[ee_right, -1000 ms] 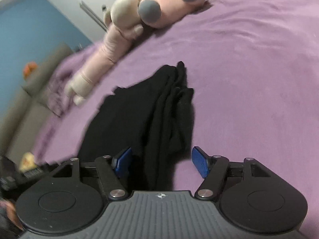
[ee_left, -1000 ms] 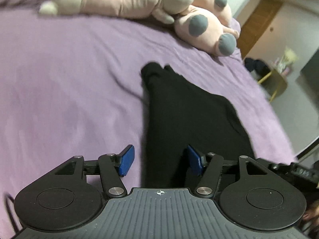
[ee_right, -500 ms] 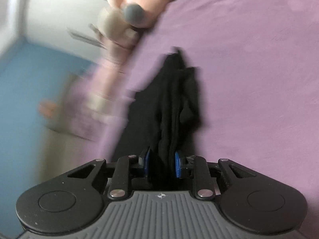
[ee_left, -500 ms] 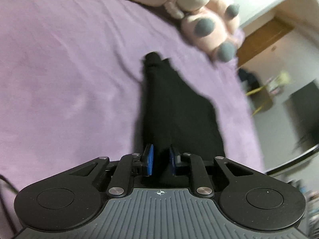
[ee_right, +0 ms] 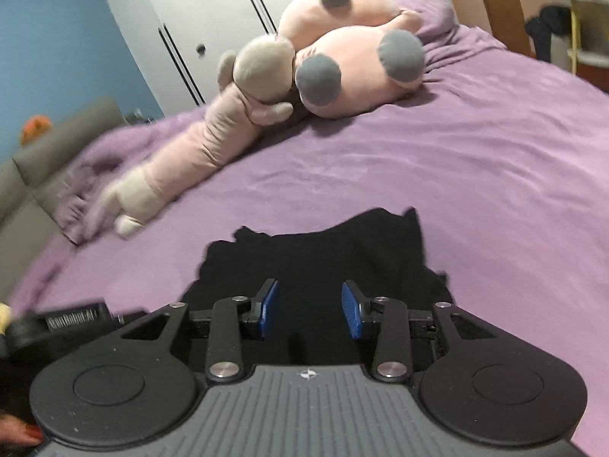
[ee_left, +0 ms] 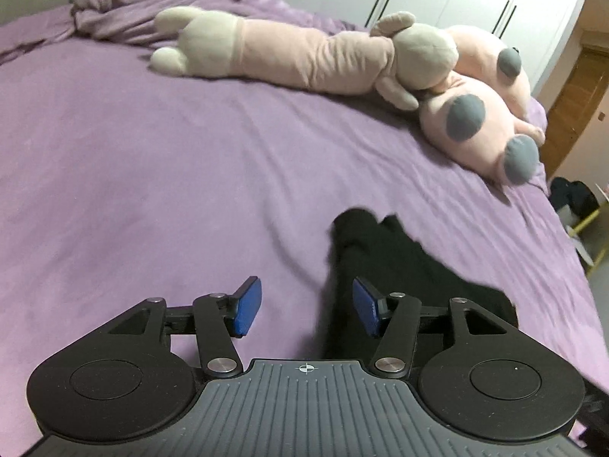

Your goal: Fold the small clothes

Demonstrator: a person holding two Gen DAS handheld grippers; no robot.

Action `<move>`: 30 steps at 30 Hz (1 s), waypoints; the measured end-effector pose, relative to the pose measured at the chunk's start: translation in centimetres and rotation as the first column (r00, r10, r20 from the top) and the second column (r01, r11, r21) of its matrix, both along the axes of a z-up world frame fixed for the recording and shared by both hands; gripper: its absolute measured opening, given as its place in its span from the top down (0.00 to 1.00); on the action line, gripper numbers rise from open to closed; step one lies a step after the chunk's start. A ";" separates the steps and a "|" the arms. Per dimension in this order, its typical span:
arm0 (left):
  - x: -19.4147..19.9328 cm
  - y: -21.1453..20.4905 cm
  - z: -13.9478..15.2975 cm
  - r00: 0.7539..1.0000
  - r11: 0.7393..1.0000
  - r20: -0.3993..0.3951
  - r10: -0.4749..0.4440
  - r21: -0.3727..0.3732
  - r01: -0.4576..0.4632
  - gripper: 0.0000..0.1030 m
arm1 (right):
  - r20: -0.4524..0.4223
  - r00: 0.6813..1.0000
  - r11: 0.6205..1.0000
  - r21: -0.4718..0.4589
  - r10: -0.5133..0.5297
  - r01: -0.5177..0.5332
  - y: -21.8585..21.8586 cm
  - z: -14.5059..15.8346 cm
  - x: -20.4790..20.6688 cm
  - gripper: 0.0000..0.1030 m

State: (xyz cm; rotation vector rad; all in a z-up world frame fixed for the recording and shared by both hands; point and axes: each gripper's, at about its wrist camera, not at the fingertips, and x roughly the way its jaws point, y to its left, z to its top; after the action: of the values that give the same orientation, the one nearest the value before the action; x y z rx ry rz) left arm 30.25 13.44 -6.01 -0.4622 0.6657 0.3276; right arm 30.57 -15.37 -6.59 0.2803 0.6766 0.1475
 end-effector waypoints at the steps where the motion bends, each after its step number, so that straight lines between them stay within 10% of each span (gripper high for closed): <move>1: 0.9 -0.5 -0.4 1.000 1.000 0.000 0.007 0.017 -0.007 0.42 | -0.021 1.000 0.999 -0.036 0.006 -0.007 0.7 -0.7 1.6 0.64; 7: 5.2 -3.6 -4.8 0.999 0.972 -0.045 -0.014 0.236 0.025 0.24 | 0.044 0.999 0.955 -0.294 -0.016 0.028 1.1 -4.2 4.5 0.74; 9: 4.9 -4.2 -5.4 1.000 0.962 -0.012 -0.017 0.271 0.020 0.22 | 0.061 0.997 0.968 -0.246 -0.042 0.056 -0.5 -5.3 4.6 0.72; 17: 3.8 -3.2 -4.5 0.996 0.978 -0.071 -0.058 0.196 0.071 0.18 | 0.003 1.000 0.964 -0.264 0.012 -0.011 0.5 -3.0 3.0 0.70; 24: -5.6 -3.0 -2.8 0.988 0.991 -0.079 -0.133 0.020 0.135 0.18 | -0.003 0.997 0.961 -0.266 0.076 -0.074 -0.6 -3.0 -9.3 0.70; 30: -7.5 -4.0 -2.2 0.972 0.977 -0.156 -0.177 0.088 0.192 0.17 | -0.053 0.996 0.948 -0.307 0.072 -0.085 -0.3 -1.3 -10.6 0.69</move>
State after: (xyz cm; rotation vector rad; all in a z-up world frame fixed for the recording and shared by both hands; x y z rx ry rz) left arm 22.79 9.44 -8.18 -0.2766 0.8259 0.2193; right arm 19.93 -15.63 -7.89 -0.0459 0.7408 0.1094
